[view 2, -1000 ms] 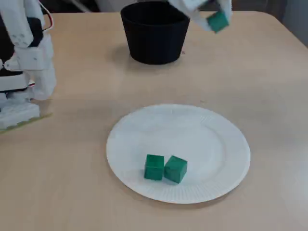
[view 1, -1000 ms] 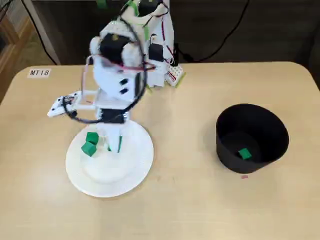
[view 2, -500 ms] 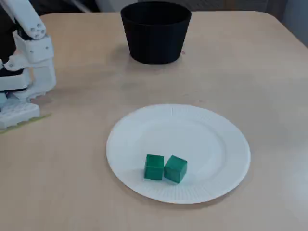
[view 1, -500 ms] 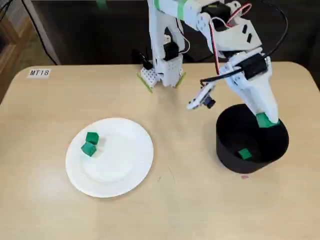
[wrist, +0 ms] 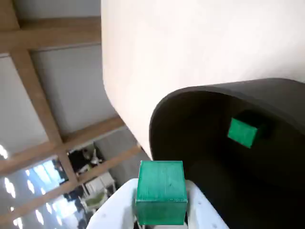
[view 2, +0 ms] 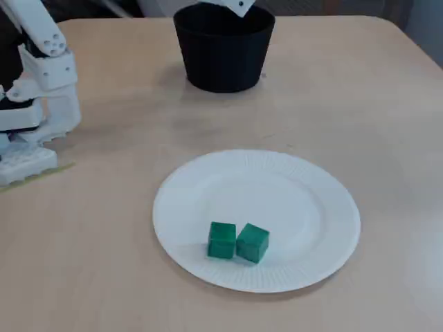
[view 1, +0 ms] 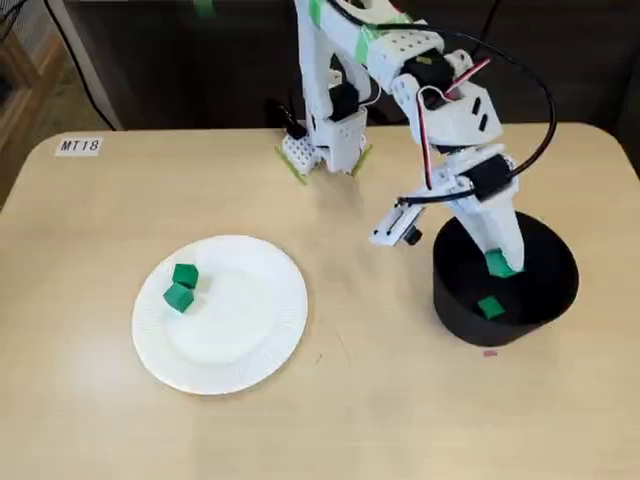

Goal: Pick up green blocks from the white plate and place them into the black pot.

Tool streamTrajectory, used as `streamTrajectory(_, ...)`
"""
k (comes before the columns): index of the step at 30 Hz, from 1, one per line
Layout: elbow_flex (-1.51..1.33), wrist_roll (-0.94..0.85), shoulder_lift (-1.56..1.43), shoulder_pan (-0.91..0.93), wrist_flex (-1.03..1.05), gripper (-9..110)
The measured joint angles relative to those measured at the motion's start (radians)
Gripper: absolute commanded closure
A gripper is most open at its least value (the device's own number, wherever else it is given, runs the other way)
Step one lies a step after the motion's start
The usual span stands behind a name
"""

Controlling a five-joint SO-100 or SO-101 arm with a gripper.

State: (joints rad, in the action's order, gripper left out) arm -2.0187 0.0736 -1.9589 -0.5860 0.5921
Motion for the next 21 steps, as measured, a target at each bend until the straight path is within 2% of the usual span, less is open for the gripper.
streamTrajectory(2,0.000,0.017,-0.008,0.000,0.031,67)
streamTrajectory(8,0.000,0.038,-0.035,0.000,0.086,63)
streamTrajectory(9,0.000,0.034,-0.038,0.000,0.091,64)
streamTrajectory(11,0.000,0.020,-0.046,0.000,0.097,91)
streamTrajectory(13,0.000,0.009,-0.061,0.009,0.115,104)
streamTrajectory(21,0.172,-0.011,-0.083,0.235,0.400,104)
